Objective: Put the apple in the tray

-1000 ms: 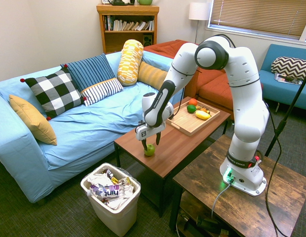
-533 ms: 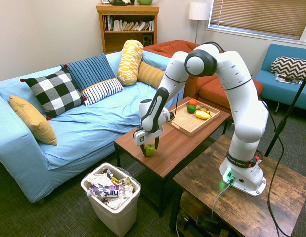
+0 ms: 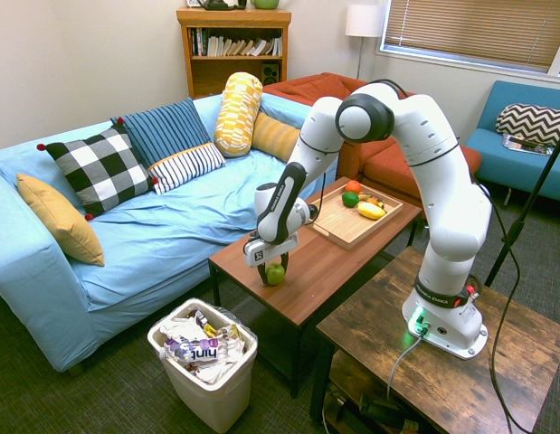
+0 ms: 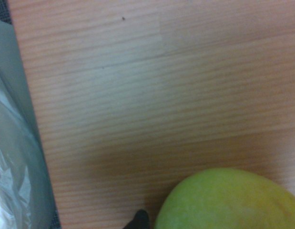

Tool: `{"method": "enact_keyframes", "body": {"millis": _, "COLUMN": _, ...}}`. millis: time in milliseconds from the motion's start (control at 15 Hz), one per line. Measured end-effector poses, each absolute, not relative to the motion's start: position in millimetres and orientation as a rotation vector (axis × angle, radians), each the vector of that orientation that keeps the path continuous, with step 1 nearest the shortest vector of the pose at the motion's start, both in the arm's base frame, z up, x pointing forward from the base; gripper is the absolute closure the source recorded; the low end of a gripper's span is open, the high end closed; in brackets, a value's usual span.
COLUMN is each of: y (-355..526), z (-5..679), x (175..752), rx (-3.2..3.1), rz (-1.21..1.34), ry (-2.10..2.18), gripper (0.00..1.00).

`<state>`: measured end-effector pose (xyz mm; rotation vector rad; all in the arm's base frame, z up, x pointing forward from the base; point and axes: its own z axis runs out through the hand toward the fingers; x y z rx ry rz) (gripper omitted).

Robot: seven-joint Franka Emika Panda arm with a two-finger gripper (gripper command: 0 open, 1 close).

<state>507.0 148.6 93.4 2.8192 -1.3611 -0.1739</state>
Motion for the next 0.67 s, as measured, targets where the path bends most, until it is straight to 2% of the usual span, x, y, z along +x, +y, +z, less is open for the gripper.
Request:
{"method": "enact_keyframes", "body": {"millis": 333, "y": 117, "z": 160, "x": 520, "rx": 2.810, "rz": -0.087, "ry": -1.416, "gripper": 1.00}}
{"method": "enact_keyframes", "body": {"millis": 667, "y": -9, "z": 233, "x": 532, "rx": 2.737, "rz": 0.013, "ry": -1.583, "gripper": 1.00}}
